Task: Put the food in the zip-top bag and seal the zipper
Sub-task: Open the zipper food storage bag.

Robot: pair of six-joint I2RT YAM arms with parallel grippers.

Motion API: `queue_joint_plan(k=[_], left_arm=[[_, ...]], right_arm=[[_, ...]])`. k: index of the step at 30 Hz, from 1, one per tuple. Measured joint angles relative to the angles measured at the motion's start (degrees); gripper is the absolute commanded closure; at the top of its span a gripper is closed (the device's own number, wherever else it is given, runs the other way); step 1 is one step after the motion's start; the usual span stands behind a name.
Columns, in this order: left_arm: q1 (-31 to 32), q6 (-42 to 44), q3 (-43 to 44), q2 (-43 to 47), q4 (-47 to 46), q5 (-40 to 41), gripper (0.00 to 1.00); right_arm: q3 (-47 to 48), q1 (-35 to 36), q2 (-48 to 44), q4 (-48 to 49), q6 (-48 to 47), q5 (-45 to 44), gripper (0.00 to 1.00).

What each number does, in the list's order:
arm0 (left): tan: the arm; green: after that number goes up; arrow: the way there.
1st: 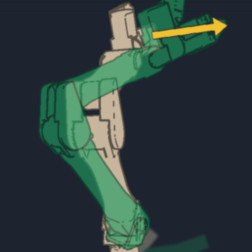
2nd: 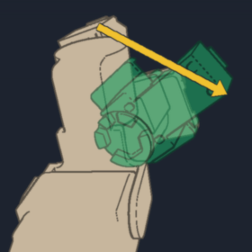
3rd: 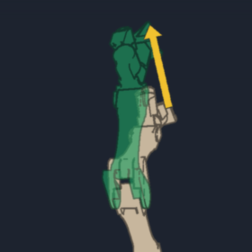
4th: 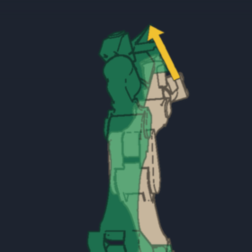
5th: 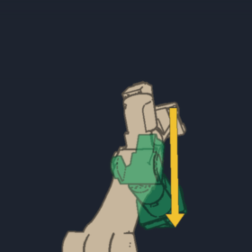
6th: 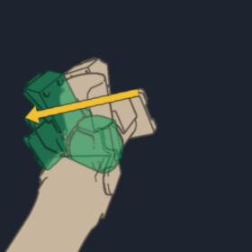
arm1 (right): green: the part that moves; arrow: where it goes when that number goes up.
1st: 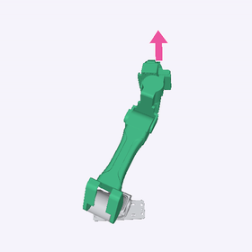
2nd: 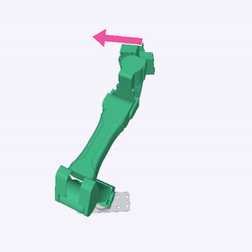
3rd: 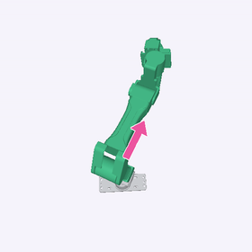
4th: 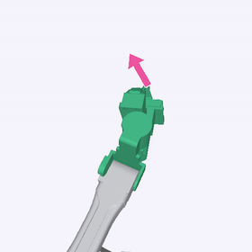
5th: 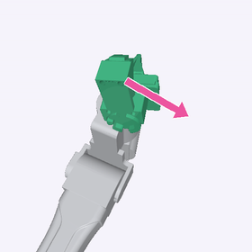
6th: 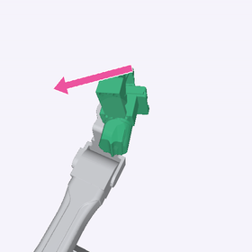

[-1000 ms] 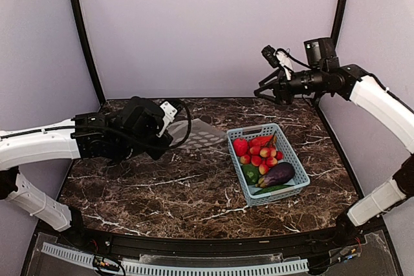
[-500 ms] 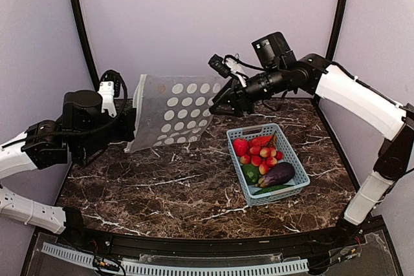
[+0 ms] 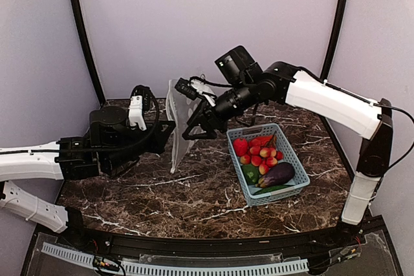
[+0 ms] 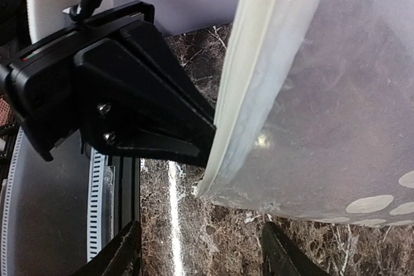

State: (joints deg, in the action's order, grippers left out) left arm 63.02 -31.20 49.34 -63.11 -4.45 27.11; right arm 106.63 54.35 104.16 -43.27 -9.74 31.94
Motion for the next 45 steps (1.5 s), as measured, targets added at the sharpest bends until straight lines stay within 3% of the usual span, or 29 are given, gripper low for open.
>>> queue_joint_plan(k=[6, 20, 24, 25, 27, 32, 35, 37, 39, 45], left_arm=[[1.5, 0.0, -1.2, -0.8, -8.1, -2.4, 0.99], [2.4, 0.1, -1.5, -2.3, -11.3, -0.3, 0.99], [2.5, 0.1, -1.5, -2.6, -11.2, -0.6, 0.99], [2.5, 0.1, -1.5, -2.7, -11.2, -0.7, 0.99], [2.5, 0.0, -1.5, -2.8, -11.0, -0.8, 0.99], [2.5, -1.6, -1.5, -2.9, -8.7, 0.7, 0.99], [2.6, -5.7, -1.5, -2.9, -4.7, 5.0, 0.69], [2.8, -7.9, -1.5, -2.9, -3.1, 8.2, 0.55], [2.8, -8.9, -1.5, -2.9, -2.6, 10.1, 0.48], [2.8, -10.7, -1.5, -4.3, -3.5, 13.1, 0.42]], right_arm=[[1.5, 0.9, 0.5, 0.0, 4.0, -5.3, 0.30], [4.2, 1.4, 1.6, 0.2, 9.6, -19.9, 0.46], [4.2, 1.4, 1.6, 0.9, 9.0, -22.6, 0.59], [4.2, 1.4, 1.7, 1.1, 8.7, -23.2, 0.69], [4.2, 1.4, 1.9, 1.3, 8.1, -24.3, 1.00], [4.2, 1.4, 3.7, 2.0, 8.2, -25.4, 1.00], [4.2, 1.5, 5.0, 2.1, 8.6, -26.1, 1.00], [4.3, 2.0, 5.6, 2.1, 8.8, -28.0, 1.00], [4.6, 3.1, 6.0, 2.2, 8.9, -31.0, 1.00], [7.0, 8.6, 7.5, 3.0, 9.0, -40.5, 1.00]])
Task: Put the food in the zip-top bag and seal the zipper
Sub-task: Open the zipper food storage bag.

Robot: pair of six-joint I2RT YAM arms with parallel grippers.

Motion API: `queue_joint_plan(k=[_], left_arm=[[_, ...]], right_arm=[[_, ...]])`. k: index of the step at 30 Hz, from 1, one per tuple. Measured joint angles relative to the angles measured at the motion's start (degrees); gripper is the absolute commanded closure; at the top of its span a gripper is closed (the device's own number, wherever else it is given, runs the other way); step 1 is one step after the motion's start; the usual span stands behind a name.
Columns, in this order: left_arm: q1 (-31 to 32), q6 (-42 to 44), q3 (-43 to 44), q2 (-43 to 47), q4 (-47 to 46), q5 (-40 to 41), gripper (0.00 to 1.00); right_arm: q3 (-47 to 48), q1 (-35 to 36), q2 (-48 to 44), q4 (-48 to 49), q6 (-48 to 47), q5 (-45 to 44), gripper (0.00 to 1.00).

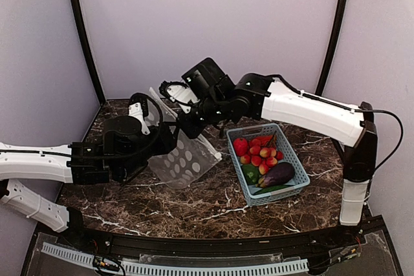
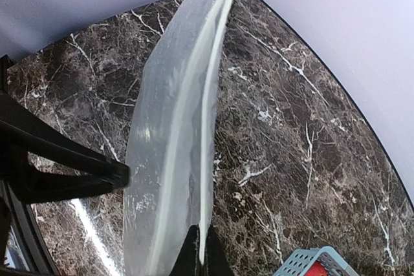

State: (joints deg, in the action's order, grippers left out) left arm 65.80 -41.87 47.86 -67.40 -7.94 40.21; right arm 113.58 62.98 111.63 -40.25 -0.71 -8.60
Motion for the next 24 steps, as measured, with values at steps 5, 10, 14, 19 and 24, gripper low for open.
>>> queue_joint_plan(k=[5, 10, 14, 19, 24], left_arm=[[0.0, -0.4, 0.0, -0.5, -2.1, -0.1, 0.41], [0.0, -1.6, -0.1, 0.2, -4.9, -0.5, 0.40], [0.0, -4.5, -0.8, 2.4, -5.3, 1.0, 0.40], [0.0, -4.3, -0.5, 2.9, -5.4, 4.2, 0.40], [0.0, -3.1, 3.1, 0.1, -4.8, 6.4, 0.44]], right_arm=[[1.9, 2.1, 1.4, 0.2, 0.0, -4.5, 1.00], [2.4, 2.1, 1.5, 0.2, -0.2, -7.7, 1.00], [2.8, 2.0, 1.5, 0.6, -1.0, -10.0, 1.00], [2.8, 2.0, 1.4, 1.5, -2.1, -11.2, 1.00], [2.8, 2.0, 1.3, 1.7, -2.2, -12.1, 1.00]])
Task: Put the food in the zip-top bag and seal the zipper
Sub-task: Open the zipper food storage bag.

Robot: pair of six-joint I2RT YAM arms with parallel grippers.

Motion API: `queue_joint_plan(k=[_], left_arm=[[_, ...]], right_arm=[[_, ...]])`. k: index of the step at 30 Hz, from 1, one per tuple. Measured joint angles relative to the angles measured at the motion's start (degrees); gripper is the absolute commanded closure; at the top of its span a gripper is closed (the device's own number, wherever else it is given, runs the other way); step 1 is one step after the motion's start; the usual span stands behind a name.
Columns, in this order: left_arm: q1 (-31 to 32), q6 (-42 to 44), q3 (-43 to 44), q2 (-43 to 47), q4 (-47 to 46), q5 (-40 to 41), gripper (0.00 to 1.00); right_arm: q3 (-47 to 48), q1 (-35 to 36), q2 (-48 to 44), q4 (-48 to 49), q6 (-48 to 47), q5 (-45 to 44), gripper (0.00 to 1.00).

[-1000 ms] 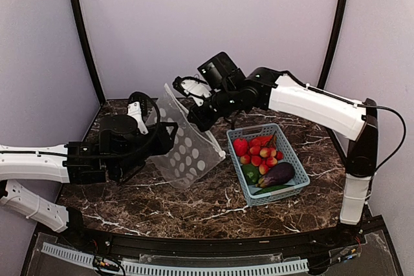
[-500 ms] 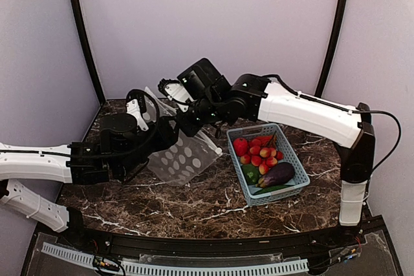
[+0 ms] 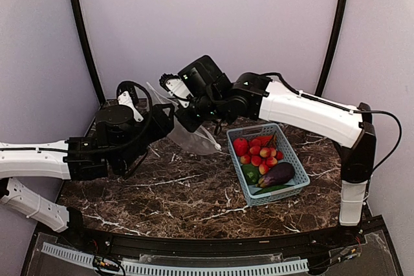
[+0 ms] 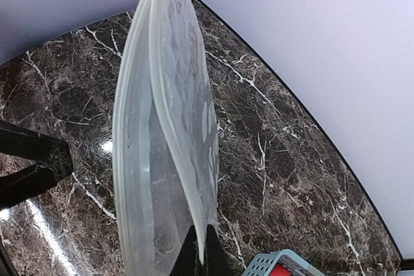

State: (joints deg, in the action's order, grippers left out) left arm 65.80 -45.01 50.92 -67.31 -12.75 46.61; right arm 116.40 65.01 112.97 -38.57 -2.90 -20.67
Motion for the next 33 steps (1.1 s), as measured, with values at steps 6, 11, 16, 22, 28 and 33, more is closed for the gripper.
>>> queue_joint_plan(k=[6, 11, 16, 22, 28, 33], left_arm=[[-0.6, -0.3, 1.3, -2.5, 1.5, 0.9, 0.50], [-2.4, -1.6, 1.3, -4.3, 3.2, 0.5, 0.51], [-4.7, -2.8, 1.3, -5.7, 3.6, -0.7, 0.50], [-5.6, -1.5, 2.9, -8.4, 2.3, -2.9, 0.48], [-5.6, 0.0, 3.1, -9.2, -1.0, -5.3, 0.49], [-6.2, 0.8, 3.1, -10.8, -3.5, -5.7, 0.59]], right_arm=[[0.1, 0.0, -0.2, 0.0, 0.0, -0.7, 1.00], [0.1, 0.0, -0.5, 0.0, 0.2, -0.8, 1.00], [0.1, 0.0, -1.2, 0.0, 0.2, -0.8, 1.00], [0.1, 0.0, -1.2, 0.1, 0.2, -0.9, 1.00], [0.1, 0.0, -1.2, 0.2, 0.2, -2.3, 1.00], [0.1, 0.0, -1.2, 0.2, 0.3, -2.8, 1.00]])
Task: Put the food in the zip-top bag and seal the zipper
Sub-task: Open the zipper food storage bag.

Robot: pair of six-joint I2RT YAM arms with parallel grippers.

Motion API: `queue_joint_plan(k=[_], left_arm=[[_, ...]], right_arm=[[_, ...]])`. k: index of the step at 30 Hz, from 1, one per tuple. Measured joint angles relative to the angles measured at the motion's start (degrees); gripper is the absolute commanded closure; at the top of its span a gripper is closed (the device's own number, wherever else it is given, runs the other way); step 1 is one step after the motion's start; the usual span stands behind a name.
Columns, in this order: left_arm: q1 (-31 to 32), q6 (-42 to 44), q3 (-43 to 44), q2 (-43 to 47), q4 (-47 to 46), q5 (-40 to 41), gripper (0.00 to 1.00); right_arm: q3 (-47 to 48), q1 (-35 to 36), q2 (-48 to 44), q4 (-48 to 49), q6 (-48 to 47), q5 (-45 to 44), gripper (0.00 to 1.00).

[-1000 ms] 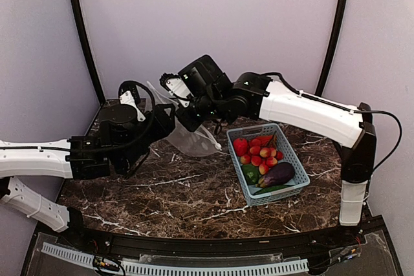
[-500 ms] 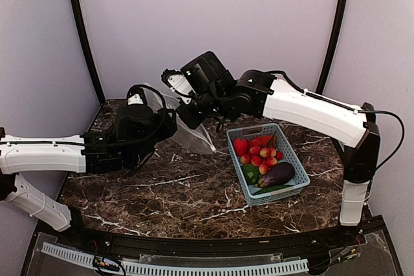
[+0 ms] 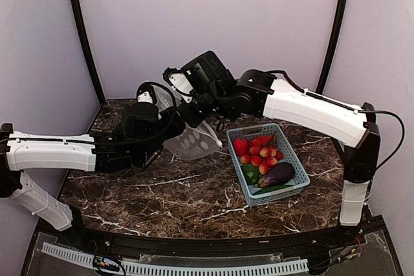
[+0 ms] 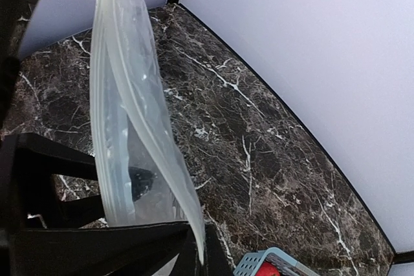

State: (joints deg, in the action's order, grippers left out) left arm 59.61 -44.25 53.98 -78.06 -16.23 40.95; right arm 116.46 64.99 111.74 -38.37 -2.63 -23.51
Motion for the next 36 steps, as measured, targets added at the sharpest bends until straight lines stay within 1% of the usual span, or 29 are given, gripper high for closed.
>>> queue_joint_plan(k=[1, 2, 3, 4, 5, 6, 7, 9, 12, 16, 20, 22, 24, 26, 28, 31, 33, 36], left_arm=[[-0.3, 0.0, 0.0, -0.5, -0.4, -0.1, 0.66], [-0.5, 0.1, 0.0, -1.0, -0.8, -0.2, 0.70], [-0.9, 0.2, 0.1, -1.7, -1.1, -0.2, 0.78], [-1.1, -0.2, 0.1, -2.1, -1.3, -0.1, 0.81], [-1.4, -0.1, 0.1, -2.6, -1.4, 0.0, 0.88], [-1.5, -0.1, 0.1, -2.8, -1.3, 0.3, 0.91], [-1.6, -0.1, 0.1, -2.9, -1.1, 0.4, 0.97], [-1.8, -0.2, 0.1, -2.7, -1.0, 0.7, 0.99], [-1.8, -0.1, -0.7, -1.2, -0.8, 0.6, 0.99], [-1.8, 0.0, -2.5, 2.8, 0.2, 0.1, 0.99], [-1.9, 0.7, -3.6, 6.8, 1.5, -1.2, 0.99], [-1.9, 1.4, -3.6, 7.7, 2.0, -1.9, 0.99], [-1.9, 2.5, -3.6, 7.8, 2.7, -2.7, 0.99], [-1.9, 4.0, -3.5, 7.7, 3.6, -3.5, 0.99], [-1.9, 6.3, -3.1, 7.7, 5.7, -4.3, 0.99], [-2.6, 10.0, 0.3, 6.6, 12.0, -5.8, 0.99], [-3.3, 12.8, 3.5, 5.7, 16.4, -6.7, 0.99], [-4.7, 18.6, 7.8, 5.0, 23.1, -7.9, 0.99]], right_arm=[[0.0, 0.0, 0.0, 0.0, 0.0, -0.1, 1.00], [0.0, 0.0, 0.0, 0.0, 0.0, 0.1, 1.00], [0.0, 0.0, 0.0, 0.0, 0.0, 0.1, 1.00], [0.0, 0.0, 0.0, 0.0, 0.0, -0.1, 1.00], [0.0, 0.0, 0.0, 0.0, 0.0, -0.3, 1.00], [0.0, 0.0, 0.0, 0.0, 0.0, -0.7, 1.00], [0.0, 0.0, 0.0, 0.1, 0.0, -1.2, 1.00], [-0.3, -0.1, 0.0, 0.7, 0.0, -3.5, 1.00], [-1.0, -0.7, 0.0, 2.0, 0.0, -6.9, 1.00], [-1.3, -3.7, 0.4, 2.3, 0.2, -9.0, 1.00], [-1.3, -7.6, 1.2, 2.1, 1.0, -8.0, 1.00], [-1.7, -9.0, 1.3, 1.8, 1.0, -4.3, 0.99], [-1.9, -9.2, 1.3, 1.5, 0.7, 0.9, 0.89], [-1.9, -9.0, 1.3, 0.5, -0.7, 8.3, 0.79], [-1.9, -8.7, 1.1, -0.8, -2.4, 16.0, 0.71], [-3.2, -8.6, -0.8, -2.8, -5.0, 25.1, 0.52], [-5.4, -8.6, -3.8, -3.7, -6.6, 30.0, 0.48], [-11.1, -9.1, -11.5, -4.3, -10.2, 35.4, 0.46]])
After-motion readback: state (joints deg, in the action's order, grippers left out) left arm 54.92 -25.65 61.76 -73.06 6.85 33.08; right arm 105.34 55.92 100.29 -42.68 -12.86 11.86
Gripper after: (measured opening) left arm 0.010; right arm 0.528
